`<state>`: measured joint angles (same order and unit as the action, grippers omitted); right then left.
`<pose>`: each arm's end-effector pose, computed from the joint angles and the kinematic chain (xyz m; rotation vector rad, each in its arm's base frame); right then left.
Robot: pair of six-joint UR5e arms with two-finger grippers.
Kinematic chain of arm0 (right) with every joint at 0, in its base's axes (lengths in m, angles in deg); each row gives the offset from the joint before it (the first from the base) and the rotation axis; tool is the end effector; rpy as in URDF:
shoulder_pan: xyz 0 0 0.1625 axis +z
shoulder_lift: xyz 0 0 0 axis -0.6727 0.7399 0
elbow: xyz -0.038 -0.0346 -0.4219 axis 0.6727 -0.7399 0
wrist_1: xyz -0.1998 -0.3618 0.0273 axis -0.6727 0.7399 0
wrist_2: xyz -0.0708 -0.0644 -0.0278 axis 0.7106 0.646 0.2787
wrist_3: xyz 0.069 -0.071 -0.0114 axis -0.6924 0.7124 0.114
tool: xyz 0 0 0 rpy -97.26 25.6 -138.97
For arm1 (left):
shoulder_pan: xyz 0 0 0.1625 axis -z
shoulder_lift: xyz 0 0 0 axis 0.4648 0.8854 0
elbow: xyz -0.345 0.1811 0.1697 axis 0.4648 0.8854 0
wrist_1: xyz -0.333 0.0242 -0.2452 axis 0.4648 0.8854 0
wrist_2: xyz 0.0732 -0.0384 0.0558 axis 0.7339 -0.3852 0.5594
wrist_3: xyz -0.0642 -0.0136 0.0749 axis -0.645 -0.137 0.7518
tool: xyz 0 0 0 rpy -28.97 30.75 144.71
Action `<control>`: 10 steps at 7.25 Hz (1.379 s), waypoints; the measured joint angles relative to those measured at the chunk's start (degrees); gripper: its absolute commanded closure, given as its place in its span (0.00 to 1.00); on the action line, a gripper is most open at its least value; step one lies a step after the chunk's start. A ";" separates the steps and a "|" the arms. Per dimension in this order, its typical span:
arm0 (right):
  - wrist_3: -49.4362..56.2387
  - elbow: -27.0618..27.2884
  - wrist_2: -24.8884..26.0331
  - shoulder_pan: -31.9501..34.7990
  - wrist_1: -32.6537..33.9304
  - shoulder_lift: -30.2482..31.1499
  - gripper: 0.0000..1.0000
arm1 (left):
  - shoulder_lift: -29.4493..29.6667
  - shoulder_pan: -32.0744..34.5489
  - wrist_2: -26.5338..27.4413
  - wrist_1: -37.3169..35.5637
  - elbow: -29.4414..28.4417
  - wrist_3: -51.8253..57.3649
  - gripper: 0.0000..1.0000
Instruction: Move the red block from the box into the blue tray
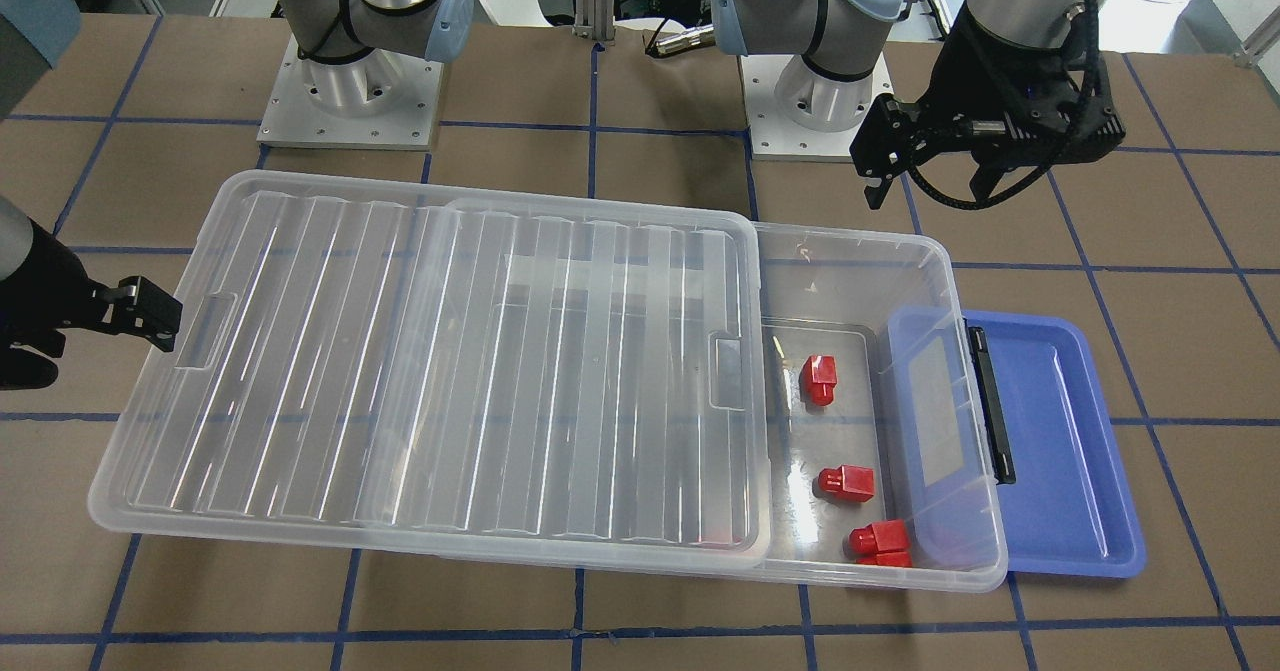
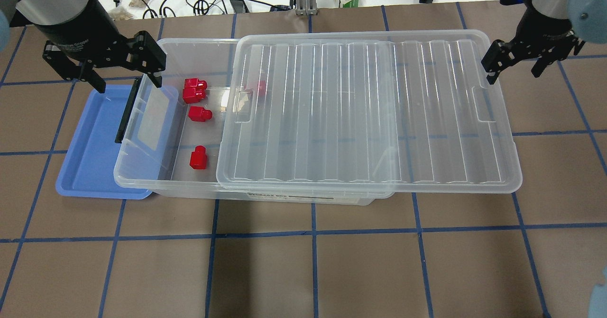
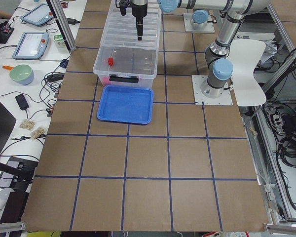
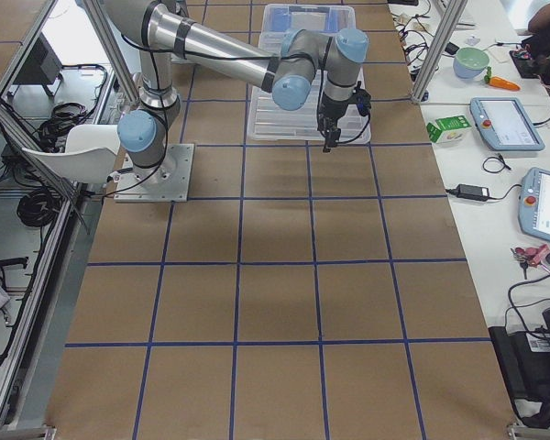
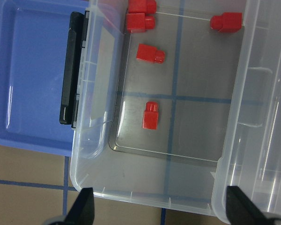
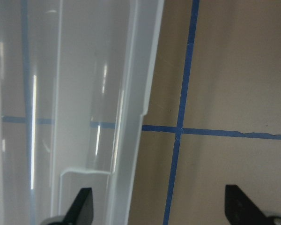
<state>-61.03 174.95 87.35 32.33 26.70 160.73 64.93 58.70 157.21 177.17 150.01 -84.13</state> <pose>-0.0297 -0.5827 0.4024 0.1137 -3.0868 -0.1289 -0.0991 -0.4902 0.5169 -0.1345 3.1007 -0.0506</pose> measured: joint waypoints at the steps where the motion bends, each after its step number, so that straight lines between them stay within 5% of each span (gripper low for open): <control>1: -2.68 -1.42 -0.68 0.09 -4.39 2.27 0.00 | 0.01 0.00 0.01 0.00 0.04 -0.02 0.00; 5: -10.81 -2.64 -2.55 1.88 -11.83 10.72 0.00 | 1.02 1.20 -0.04 -3.56 6.59 -1.91 0.00; 10: -11.26 -1.11 -2.75 2.62 -12.78 11.67 0.00 | 7.33 1.46 -0.18 -20.28 15.75 0.07 0.00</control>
<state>-72.29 173.83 84.60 34.94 13.91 172.40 72.26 60.16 157.03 156.89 165.76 -84.05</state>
